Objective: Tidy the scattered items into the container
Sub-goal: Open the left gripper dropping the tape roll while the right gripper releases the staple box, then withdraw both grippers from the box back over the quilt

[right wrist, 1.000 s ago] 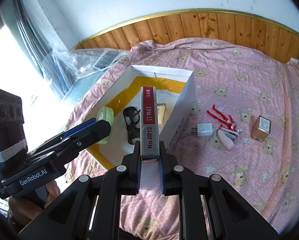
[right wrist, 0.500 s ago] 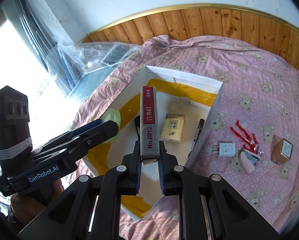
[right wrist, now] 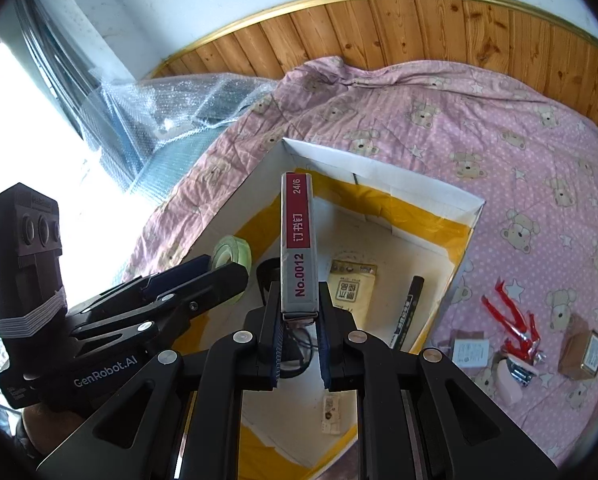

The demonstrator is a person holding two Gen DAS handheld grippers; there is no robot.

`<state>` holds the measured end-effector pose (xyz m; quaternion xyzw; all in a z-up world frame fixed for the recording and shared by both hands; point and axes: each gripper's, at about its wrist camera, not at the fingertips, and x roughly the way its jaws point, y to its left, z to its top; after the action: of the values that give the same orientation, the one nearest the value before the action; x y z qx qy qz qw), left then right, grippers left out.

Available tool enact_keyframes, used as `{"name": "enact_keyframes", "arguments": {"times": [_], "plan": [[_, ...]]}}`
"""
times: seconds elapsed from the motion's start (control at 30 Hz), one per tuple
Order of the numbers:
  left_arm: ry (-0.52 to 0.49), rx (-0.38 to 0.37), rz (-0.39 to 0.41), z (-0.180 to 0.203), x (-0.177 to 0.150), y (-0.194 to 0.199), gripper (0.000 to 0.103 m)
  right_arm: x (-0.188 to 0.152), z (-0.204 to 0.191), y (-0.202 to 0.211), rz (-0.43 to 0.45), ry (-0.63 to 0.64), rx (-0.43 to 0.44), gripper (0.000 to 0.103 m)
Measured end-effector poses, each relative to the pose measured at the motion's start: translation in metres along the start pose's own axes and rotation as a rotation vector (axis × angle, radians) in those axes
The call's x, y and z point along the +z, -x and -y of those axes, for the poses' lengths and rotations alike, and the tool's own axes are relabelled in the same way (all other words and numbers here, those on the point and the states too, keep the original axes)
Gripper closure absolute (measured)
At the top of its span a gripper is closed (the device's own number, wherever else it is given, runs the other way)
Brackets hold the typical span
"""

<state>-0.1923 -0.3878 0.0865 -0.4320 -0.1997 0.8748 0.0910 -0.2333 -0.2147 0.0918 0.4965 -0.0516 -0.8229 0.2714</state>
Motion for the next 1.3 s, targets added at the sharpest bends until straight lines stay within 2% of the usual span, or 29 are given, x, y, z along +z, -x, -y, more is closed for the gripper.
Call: {"name": "enact_keyframes", "arguments": {"times": [0.1, 0.13, 0.17, 0.27, 0.5, 0.83, 1.3], "plan": [[-0.003, 0.032, -0.006, -0.007, 0.011, -0.016, 0.054, 0.012, 0.002, -0.019, 0.005, 0.014, -0.007, 0.081], [-0.01, 0.061, -0.019, -0.01, 0.014, -0.024, 0.053, 0.016, 0.004, -0.028, 0.006, 0.016, -0.015, 0.064], [-0.019, 0.102, -0.04, -0.014, 0.017, -0.033, 0.05, 0.018, 0.009, -0.035, -0.003, 0.0, -0.023, 0.058], [-0.017, 0.105, -0.065, -0.024, 0.018, -0.043, 0.05, 0.015, 0.023, -0.047, -0.036, -0.045, -0.011, 0.058], [-0.001, 0.121, -0.075, -0.031, 0.008, -0.039, 0.05, -0.004, 0.039, -0.046, -0.08, -0.103, 0.003, 0.058], [-0.056, 0.089, -0.061, -0.001, 0.002, -0.021, 0.05, -0.012, 0.018, -0.017, -0.049, -0.079, 0.013, 0.058], [-0.1, 0.079, -0.018, 0.022, -0.015, 0.015, 0.05, -0.037, 0.001, 0.023, -0.002, -0.087, 0.021, 0.058]]}}
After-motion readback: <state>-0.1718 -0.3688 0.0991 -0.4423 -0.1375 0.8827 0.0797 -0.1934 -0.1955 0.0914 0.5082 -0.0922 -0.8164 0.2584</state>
